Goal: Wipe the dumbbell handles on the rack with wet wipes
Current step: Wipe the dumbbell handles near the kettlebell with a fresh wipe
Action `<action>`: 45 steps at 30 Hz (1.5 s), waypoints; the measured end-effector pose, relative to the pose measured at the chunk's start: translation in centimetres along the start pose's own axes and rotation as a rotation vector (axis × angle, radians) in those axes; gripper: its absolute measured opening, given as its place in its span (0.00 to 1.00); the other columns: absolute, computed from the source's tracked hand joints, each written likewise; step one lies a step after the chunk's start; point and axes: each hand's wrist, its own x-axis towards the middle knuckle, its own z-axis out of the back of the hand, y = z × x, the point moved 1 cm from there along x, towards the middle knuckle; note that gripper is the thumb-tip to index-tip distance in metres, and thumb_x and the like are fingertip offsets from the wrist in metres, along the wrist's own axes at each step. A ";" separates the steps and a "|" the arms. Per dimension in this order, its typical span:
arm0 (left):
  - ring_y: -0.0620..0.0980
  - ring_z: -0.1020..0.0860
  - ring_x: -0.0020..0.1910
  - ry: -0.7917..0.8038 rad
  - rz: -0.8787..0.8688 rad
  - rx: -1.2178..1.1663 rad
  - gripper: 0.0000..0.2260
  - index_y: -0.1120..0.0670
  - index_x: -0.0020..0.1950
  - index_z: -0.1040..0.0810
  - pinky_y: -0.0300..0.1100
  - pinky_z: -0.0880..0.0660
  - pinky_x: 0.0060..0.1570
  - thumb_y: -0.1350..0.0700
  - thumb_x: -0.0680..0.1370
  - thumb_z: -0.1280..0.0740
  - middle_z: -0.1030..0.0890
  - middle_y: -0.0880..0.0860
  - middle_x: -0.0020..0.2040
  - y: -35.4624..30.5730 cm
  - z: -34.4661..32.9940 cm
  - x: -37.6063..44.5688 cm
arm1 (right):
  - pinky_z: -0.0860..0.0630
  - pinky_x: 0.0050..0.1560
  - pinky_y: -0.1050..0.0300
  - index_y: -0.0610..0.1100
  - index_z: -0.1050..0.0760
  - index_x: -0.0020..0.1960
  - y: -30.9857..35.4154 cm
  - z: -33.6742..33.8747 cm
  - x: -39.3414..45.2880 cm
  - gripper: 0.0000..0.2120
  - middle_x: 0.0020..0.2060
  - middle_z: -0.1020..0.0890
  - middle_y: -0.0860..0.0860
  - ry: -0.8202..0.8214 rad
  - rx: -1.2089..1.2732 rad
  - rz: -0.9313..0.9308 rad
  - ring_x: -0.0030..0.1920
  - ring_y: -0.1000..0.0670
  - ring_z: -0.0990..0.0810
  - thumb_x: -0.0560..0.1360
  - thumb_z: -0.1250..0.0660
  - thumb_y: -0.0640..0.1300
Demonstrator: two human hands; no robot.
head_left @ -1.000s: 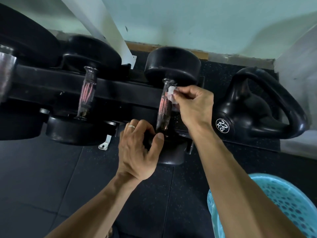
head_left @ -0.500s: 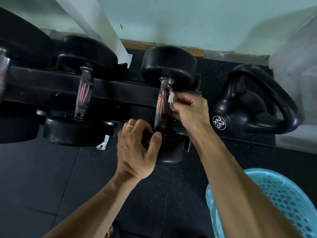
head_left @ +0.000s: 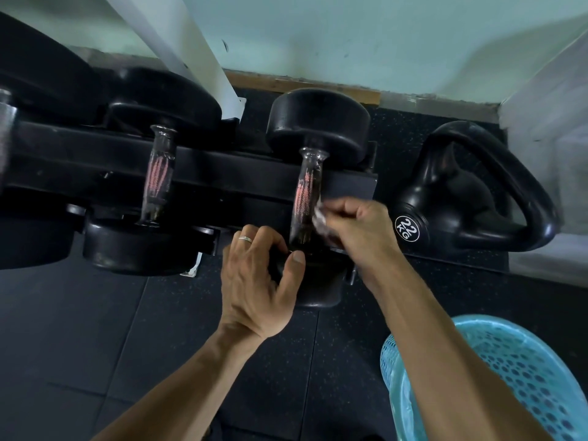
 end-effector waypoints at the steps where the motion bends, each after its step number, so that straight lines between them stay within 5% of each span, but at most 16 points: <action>1: 0.48 0.31 0.41 0.003 0.008 0.004 0.14 0.56 0.40 0.28 0.47 0.33 0.43 0.45 0.73 0.42 0.29 0.49 0.39 -0.1 0.0 0.0 | 0.20 0.42 0.68 0.49 0.15 0.47 -0.2 0.2 -0.9 0.06 0.40 0.13 0.55 0.048 -0.078 0.001 0.41 0.60 0.15 0.73 0.25 0.39; 3: 0.49 0.31 0.41 0.006 0.014 0.018 0.14 0.55 0.40 0.28 0.46 0.34 0.43 0.44 0.73 0.42 0.29 0.49 0.39 0.0 0.0 0.0 | 0.21 0.41 0.69 0.48 0.16 0.48 0.5 0.0 -0.7 0.06 0.40 0.13 0.54 0.027 -0.035 0.032 0.39 0.61 0.15 0.74 0.27 0.38; 8: 0.50 0.31 0.40 -0.001 -0.006 0.011 0.17 0.56 0.40 0.28 0.46 0.34 0.44 0.43 0.74 0.43 0.28 0.50 0.39 0.2 -0.1 0.0 | 0.16 0.50 0.51 0.42 0.15 0.50 3.1 -1.5 3.3 0.06 0.40 0.14 0.51 -0.160 0.163 0.067 0.41 0.55 0.14 0.76 0.29 0.35; 13: 0.49 0.31 0.40 0.001 -0.001 0.016 0.15 0.56 0.40 0.28 0.46 0.34 0.43 0.44 0.74 0.42 0.28 0.50 0.39 0.1 0.0 0.0 | 0.21 0.53 0.60 0.53 0.14 0.47 -0.7 0.1 -1.3 0.04 0.42 0.14 0.58 0.087 -0.295 0.013 0.46 0.61 0.17 0.75 0.26 0.45; 17: 0.51 0.30 0.40 0.009 0.002 0.006 0.15 0.56 0.40 0.28 0.49 0.31 0.42 0.44 0.74 0.42 0.28 0.50 0.39 0.0 0.0 0.0 | 0.20 0.50 0.62 0.54 0.16 0.44 -0.3 -0.5 -1.2 0.08 0.45 0.14 0.56 -0.014 -0.273 0.048 0.46 0.59 0.17 0.76 0.28 0.41; 20: 0.52 0.29 0.40 0.009 0.000 0.002 0.15 0.56 0.40 0.28 0.50 0.30 0.42 0.44 0.74 0.42 0.28 0.50 0.39 0.0 0.1 0.1 | 0.17 0.50 0.48 0.50 0.15 0.43 0.3 -1.1 -0.3 0.10 0.43 0.13 0.48 -0.090 -0.188 0.046 0.47 0.46 0.15 0.77 0.31 0.38; 25: 0.51 0.30 0.41 0.007 0.015 0.006 0.15 0.56 0.40 0.28 0.50 0.30 0.42 0.44 0.73 0.42 0.28 0.50 0.39 -0.1 0.0 0.1 | 0.18 0.54 0.54 0.49 0.14 0.48 -0.4 -0.6 -1.6 0.10 0.42 0.13 0.55 0.073 -0.306 -0.008 0.46 0.55 0.15 0.76 0.30 0.35; 28: 0.51 0.30 0.40 0.000 0.012 0.013 0.16 0.56 0.40 0.28 0.48 0.31 0.43 0.44 0.73 0.42 0.28 0.50 0.39 -0.1 0.0 0.0 | 0.16 0.50 0.48 0.46 0.15 0.44 1.4 -0.8 0.7 0.14 0.41 0.13 0.46 -0.033 -0.058 -0.035 0.48 0.44 0.14 0.74 0.32 0.29; 31: 0.51 0.30 0.40 -0.004 -0.002 0.019 0.16 0.57 0.40 0.28 0.48 0.31 0.42 0.43 0.74 0.42 0.28 0.50 0.39 0.1 0.0 0.0 | 0.16 0.49 0.49 0.45 0.16 0.42 2.8 -1.4 3.5 0.17 0.43 0.13 0.44 -0.111 0.266 -0.057 0.48 0.43 0.14 0.74 0.35 0.26; 34: 0.50 0.30 0.40 -0.003 -0.023 0.022 0.16 0.57 0.40 0.28 0.47 0.33 0.42 0.43 0.74 0.42 0.28 0.49 0.39 0.2 0.0 0.0 | 0.18 0.54 0.50 0.45 0.16 0.43 0.9 -0.6 2.6 0.15 0.43 0.13 0.46 0.016 0.230 -0.120 0.49 0.45 0.14 0.74 0.34 0.27; 37: 0.49 0.31 0.40 -0.008 -0.018 0.028 0.16 0.56 0.40 0.28 0.46 0.34 0.43 0.44 0.74 0.42 0.28 0.50 0.39 0.2 0.0 -0.1 | 0.18 0.45 0.56 0.44 0.16 0.41 -0.5 0.2 1.2 0.16 0.44 0.14 0.44 0.245 0.227 -0.137 0.43 0.48 0.16 0.73 0.35 0.25; 42: 0.49 0.31 0.40 -0.008 -0.031 0.026 0.17 0.56 0.40 0.28 0.47 0.33 0.42 0.43 0.75 0.42 0.28 0.50 0.39 0.3 0.1 0.1 | 0.19 0.48 0.52 0.41 0.20 0.43 1.5 -1.1 5.4 0.17 0.49 0.19 0.38 0.143 0.607 -0.168 0.39 0.47 0.22 0.75 0.44 0.26; 45: 0.50 0.31 0.40 -0.002 -0.029 0.018 0.17 0.57 0.40 0.28 0.48 0.32 0.42 0.43 0.75 0.42 0.28 0.50 0.39 0.2 0.1 0.0 | 0.18 0.44 0.54 0.38 0.18 0.47 0.1 -0.7 3.5 0.15 0.45 0.15 0.39 0.165 0.401 -0.234 0.42 0.45 0.18 0.76 0.42 0.27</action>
